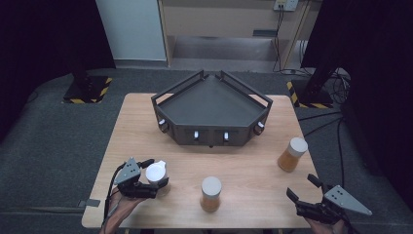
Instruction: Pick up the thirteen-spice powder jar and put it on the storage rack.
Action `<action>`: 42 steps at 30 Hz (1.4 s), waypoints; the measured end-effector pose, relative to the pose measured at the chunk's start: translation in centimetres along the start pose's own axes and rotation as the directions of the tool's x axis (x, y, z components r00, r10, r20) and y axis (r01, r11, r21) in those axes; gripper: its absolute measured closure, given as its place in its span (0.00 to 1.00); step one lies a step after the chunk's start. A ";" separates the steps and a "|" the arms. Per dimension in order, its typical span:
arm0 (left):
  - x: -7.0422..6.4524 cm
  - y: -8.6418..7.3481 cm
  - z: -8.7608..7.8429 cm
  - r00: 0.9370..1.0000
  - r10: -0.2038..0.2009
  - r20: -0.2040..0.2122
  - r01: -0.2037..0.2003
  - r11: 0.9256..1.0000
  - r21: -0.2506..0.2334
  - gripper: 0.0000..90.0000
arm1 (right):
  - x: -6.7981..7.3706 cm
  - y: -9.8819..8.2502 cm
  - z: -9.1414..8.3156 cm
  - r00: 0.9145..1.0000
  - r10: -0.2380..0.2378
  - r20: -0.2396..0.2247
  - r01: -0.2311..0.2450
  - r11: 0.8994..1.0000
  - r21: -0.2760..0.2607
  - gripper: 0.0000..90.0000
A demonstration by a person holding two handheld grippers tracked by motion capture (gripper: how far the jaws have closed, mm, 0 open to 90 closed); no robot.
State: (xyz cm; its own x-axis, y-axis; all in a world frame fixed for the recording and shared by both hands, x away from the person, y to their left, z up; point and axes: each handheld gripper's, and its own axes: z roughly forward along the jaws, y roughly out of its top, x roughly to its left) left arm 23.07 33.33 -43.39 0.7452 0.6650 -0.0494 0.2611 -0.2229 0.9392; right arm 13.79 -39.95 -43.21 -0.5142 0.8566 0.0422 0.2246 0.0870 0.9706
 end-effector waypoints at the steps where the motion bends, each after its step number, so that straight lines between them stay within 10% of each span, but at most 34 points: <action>1: 0.0 -0.1 0.1 1.000 0.003 0.000 -0.003 1.000 -0.001 0.16 | 0.0 0.0 0.0 1.000 0.000 -0.001 0.000 1.000 0.000 0.08; 22: -0.4 -0.3 0.1 0.997 0.073 0.000 -0.073 0.997 -0.033 0.33 | 0.0 0.0 0.1 1.000 0.000 -0.002 0.000 1.000 0.001 0.08; 42: 0.5 6.3 1.3 0.996 0.071 0.052 -0.067 0.995 -0.072 0.33 | -0.1 -0.1 0.1 1.000 0.001 -0.007 -0.001 1.000 -0.004 0.08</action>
State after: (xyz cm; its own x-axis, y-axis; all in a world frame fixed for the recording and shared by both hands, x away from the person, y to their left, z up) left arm 25.90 31.27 -37.93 0.7925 0.6098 -0.0004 0.1661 -0.2153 0.9623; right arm 13.89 -40.04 -43.30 -0.5195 0.8533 0.0451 0.2222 0.0839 0.9714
